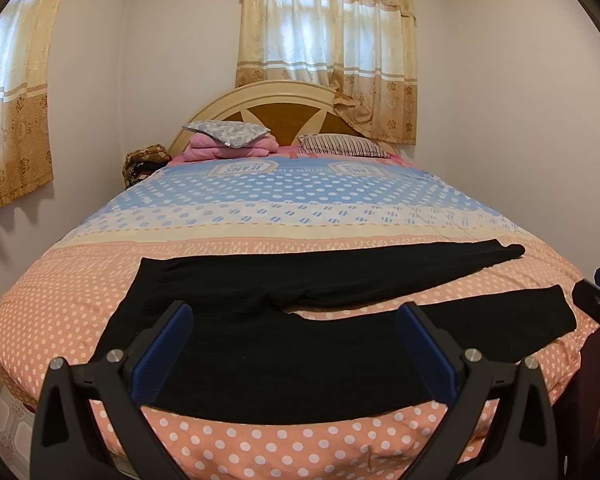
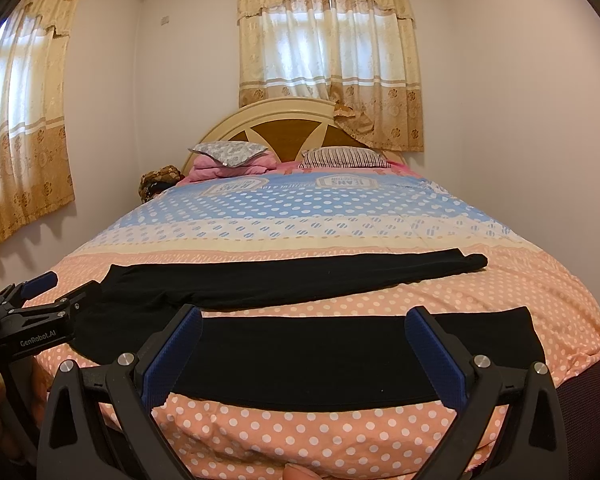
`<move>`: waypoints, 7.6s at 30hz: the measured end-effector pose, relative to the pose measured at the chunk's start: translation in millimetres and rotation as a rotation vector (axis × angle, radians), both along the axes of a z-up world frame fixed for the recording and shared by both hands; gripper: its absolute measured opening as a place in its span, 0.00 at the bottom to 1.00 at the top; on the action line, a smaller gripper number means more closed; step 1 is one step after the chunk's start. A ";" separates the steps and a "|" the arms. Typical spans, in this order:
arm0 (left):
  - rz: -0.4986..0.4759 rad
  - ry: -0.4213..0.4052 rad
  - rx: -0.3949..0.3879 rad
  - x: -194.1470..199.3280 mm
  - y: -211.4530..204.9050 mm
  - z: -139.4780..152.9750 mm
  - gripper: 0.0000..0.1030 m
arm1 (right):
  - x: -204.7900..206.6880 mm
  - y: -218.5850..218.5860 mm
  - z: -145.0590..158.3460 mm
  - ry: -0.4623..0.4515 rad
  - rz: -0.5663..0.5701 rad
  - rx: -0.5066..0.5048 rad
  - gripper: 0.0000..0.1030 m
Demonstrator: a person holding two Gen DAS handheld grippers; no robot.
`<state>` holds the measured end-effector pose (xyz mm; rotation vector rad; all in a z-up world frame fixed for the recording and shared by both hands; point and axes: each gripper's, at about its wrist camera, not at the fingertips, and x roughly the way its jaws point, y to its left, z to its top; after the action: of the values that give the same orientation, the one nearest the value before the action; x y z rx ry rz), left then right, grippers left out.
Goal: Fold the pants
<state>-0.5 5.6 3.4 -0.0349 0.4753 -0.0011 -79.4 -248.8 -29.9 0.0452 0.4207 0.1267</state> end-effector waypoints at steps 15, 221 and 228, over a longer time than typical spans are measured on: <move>0.004 0.005 0.000 2.5 2.9 -0.6 1.00 | -1.0 2.3 -4.5 0.011 0.003 0.002 0.99; -0.064 0.352 -0.399 127.7 292.0 -121.1 0.08 | 102.0 57.3 -97.4 0.380 0.629 0.022 0.42; -0.009 0.307 -0.368 101.7 292.6 -103.9 0.13 | 124.2 97.4 -141.5 0.489 0.611 0.017 0.50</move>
<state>101.2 298.2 -100.4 -0.3984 0.7779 -0.0934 44.8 -151.5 -171.4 -0.0389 0.9147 0.7309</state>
